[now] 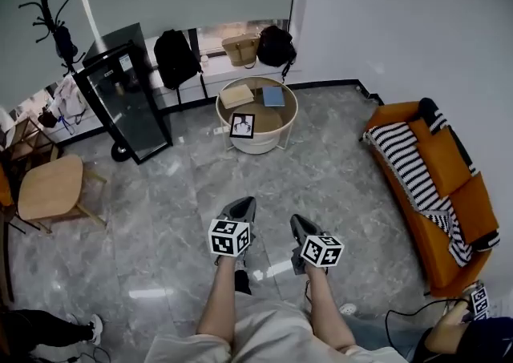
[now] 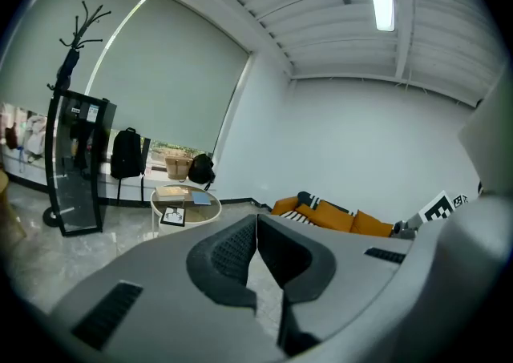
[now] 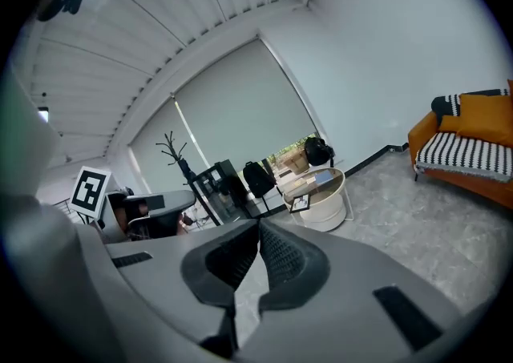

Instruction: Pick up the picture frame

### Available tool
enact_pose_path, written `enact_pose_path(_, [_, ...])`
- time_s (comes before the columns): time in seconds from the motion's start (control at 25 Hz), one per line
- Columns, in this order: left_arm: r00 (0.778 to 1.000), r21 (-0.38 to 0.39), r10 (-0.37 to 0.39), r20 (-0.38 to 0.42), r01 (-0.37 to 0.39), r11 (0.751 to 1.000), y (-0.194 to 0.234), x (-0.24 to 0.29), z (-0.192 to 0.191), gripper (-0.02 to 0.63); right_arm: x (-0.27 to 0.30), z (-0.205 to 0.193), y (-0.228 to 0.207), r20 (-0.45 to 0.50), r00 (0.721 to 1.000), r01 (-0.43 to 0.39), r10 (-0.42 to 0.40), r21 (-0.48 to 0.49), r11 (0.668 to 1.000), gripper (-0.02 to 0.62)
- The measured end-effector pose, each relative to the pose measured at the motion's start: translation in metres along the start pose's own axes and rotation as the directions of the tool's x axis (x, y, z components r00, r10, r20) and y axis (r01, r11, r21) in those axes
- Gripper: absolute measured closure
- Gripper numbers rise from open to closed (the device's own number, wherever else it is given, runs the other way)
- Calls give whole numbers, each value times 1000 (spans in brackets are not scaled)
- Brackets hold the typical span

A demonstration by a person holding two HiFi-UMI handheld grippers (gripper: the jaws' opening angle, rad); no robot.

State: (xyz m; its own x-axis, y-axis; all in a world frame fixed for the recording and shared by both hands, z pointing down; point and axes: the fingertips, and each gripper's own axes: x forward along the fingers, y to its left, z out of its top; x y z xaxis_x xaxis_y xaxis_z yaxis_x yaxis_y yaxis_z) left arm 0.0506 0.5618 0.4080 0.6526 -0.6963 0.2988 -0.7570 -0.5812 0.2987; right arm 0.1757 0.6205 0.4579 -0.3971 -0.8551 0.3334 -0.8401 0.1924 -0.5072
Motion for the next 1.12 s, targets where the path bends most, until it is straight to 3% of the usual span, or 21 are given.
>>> enact_pose_path(0.44, [999, 12, 22, -42, -21, 1000, 102, 68, 52, 584, 126, 44, 10, -32, 999, -16, 17, 11, 1000, 560])
enact_pose_path(0.76, [996, 91, 4, -92, 5, 996, 179, 94, 86, 584, 215, 66, 23, -32, 999, -6, 7, 21, 1000, 560])
enact_pose_path(1.12, [993, -17, 20, -113, -22, 1000, 238, 96, 77, 584, 260, 63, 35, -94, 996, 8, -9, -7, 1000, 560])
